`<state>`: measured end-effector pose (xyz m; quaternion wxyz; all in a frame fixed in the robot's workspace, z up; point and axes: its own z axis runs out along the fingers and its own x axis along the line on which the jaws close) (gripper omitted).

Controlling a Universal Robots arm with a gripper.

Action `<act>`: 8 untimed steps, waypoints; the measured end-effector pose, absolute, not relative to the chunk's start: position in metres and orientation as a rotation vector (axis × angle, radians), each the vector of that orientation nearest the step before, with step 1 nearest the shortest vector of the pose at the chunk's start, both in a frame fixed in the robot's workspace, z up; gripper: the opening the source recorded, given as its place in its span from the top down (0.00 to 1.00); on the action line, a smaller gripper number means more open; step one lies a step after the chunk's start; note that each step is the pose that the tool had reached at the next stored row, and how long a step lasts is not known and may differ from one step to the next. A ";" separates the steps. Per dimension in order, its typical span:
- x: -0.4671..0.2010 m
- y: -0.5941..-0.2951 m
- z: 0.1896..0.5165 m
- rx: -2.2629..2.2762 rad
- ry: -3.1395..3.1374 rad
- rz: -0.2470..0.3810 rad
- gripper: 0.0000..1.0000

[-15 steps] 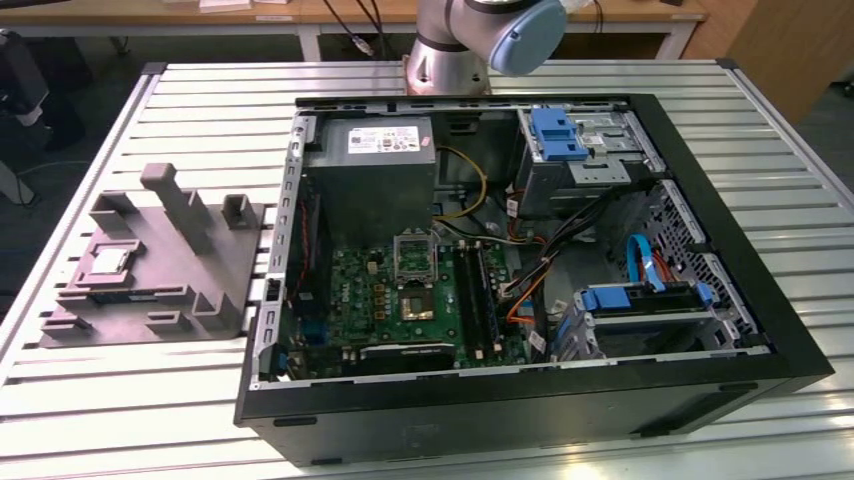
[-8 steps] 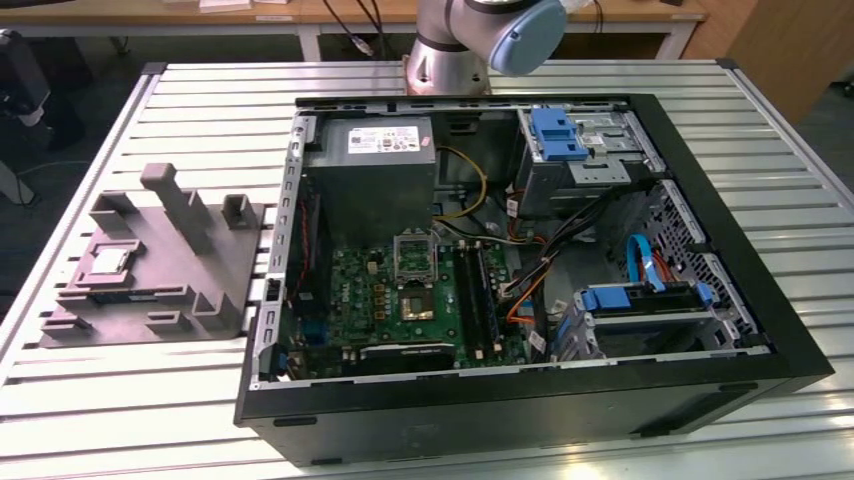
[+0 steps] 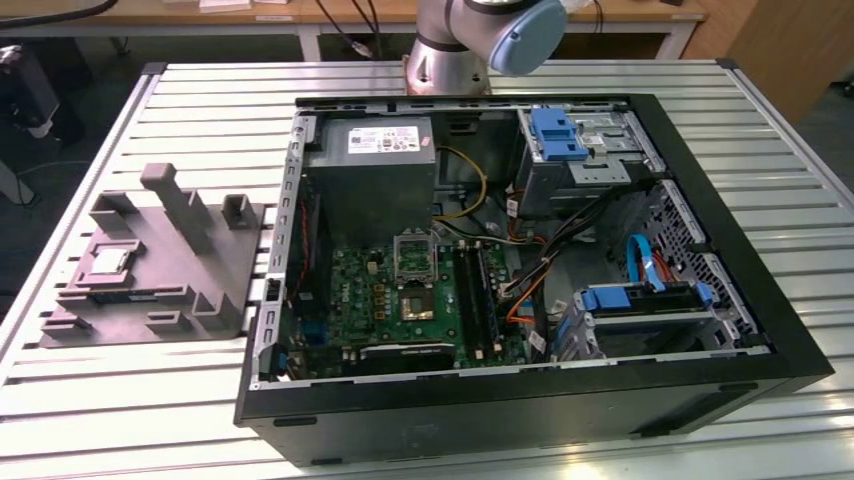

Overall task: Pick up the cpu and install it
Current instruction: 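Pick up the cpu and move it towards the insertion slot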

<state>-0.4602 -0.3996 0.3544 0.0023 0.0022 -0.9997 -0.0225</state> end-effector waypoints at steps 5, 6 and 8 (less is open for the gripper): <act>-0.460 -0.400 0.345 0.007 -3.136 -0.071 0.35; -0.460 -0.400 0.343 0.007 -3.136 -0.071 0.35; -0.460 -0.400 0.340 0.020 -3.136 -0.070 0.35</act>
